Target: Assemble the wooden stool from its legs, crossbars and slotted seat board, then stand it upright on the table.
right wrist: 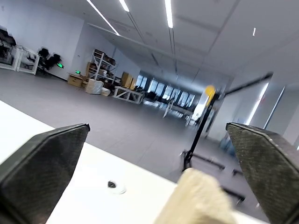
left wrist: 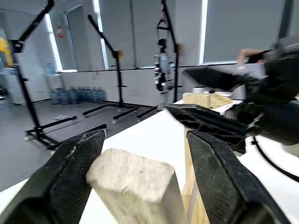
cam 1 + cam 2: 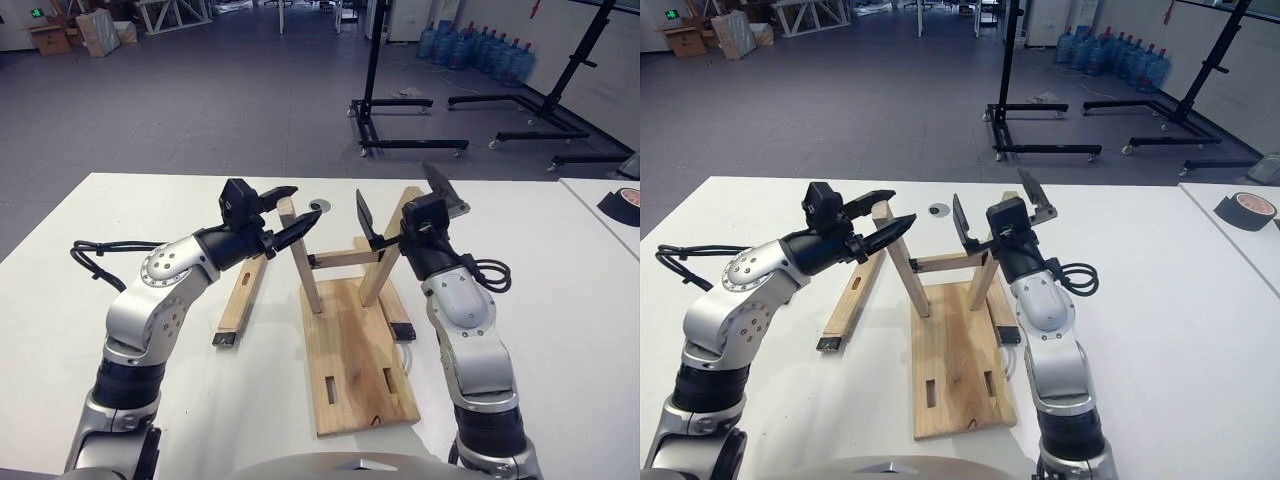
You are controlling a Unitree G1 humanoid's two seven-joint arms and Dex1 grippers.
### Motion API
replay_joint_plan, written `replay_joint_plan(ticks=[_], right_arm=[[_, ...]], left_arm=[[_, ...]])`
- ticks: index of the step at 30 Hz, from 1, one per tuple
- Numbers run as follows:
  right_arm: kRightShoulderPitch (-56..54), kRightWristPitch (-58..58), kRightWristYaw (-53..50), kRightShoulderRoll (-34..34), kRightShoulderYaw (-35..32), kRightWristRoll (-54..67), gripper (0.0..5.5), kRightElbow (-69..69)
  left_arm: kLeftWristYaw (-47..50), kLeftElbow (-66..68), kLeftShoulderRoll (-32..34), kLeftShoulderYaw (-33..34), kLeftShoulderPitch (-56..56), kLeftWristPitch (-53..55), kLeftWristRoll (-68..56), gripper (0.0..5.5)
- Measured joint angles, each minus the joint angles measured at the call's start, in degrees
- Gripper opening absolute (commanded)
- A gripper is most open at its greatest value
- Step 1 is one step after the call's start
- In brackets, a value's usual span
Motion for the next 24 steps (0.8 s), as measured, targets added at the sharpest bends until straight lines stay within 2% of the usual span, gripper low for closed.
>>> replay_joint_plan(ticks=[7,15,24], right_arm=[[-1.9,5.9,-0.2,2.3,-3.0,6.9,5.40,0.1],[-2.1,7.1,0.0,0.4,-0.4,6.9,5.40,-1.0],[-4.1,8.3,1.3,-2.7,2.7,6.9,5.40,-0.2]], left_arm=[[-11.3,10.0,3.0,-0.8,-5.1,-2.0,-0.1,3.17],[-12.0,12.6,1.5,-3.2,-9.5,-3.7,3.1,3.17],[-13.7,12.6,1.3,-4.3,-9.0,-3.9,3.3,3.17]])
